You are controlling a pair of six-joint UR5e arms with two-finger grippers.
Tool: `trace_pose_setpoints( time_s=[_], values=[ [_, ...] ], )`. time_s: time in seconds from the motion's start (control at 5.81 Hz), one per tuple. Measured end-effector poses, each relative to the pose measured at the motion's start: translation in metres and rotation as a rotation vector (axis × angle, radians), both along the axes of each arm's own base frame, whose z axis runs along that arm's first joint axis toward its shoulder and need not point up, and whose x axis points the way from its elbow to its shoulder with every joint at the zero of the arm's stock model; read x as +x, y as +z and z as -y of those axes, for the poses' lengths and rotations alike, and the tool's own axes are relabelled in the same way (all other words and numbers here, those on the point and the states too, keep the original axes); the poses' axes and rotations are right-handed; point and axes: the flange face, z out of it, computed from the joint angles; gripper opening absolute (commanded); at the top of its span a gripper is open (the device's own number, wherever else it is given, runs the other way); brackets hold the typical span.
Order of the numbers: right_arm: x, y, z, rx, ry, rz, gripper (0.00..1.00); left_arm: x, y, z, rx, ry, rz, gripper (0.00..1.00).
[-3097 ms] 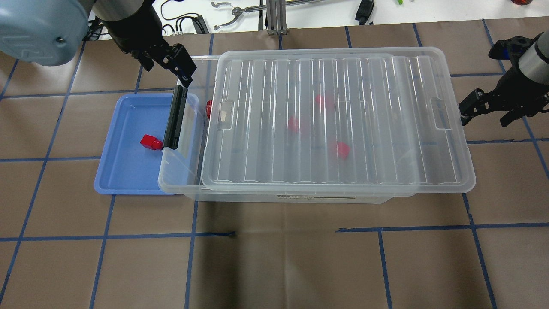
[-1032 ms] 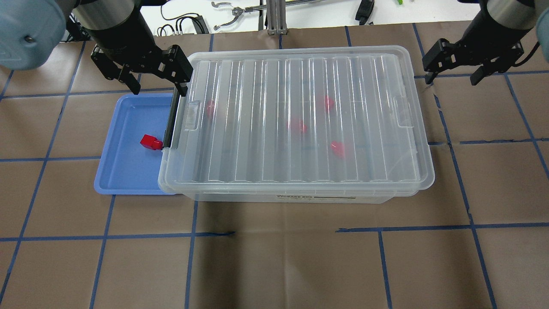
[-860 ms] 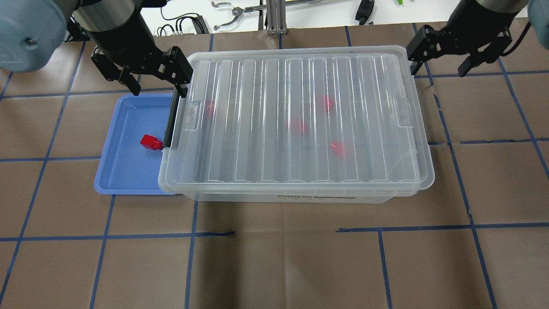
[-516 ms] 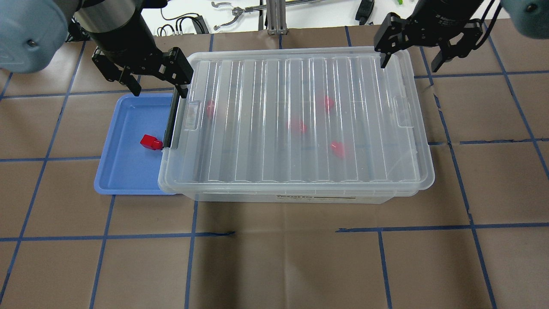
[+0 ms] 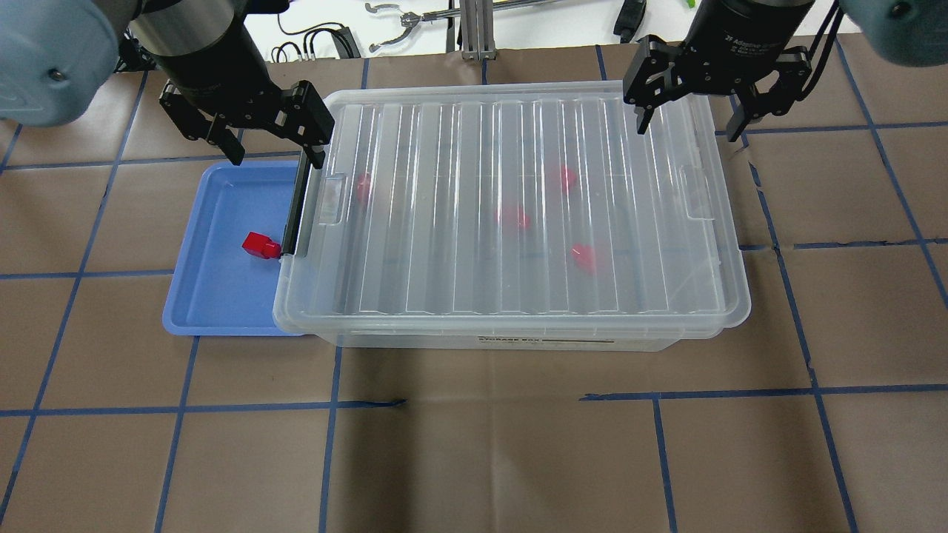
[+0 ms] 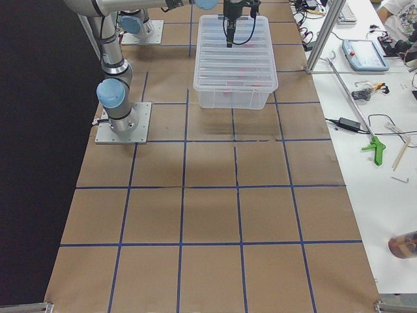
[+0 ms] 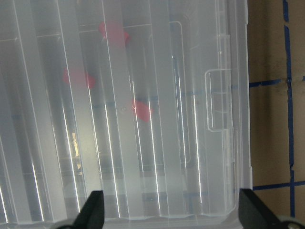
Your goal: Place red block in blue tray from box
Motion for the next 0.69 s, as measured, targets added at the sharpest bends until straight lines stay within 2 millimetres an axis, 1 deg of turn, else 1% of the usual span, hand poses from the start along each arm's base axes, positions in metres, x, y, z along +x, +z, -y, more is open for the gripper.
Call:
trace_pose_setpoints(
  time_s=[0.69],
  values=[
    [-0.0018, -0.0016, -0.0001, 0.007, 0.000, -0.020, 1.00, -0.0001, -0.0008, 0.0008, 0.000, 0.000, 0.000, 0.99]
  ],
)
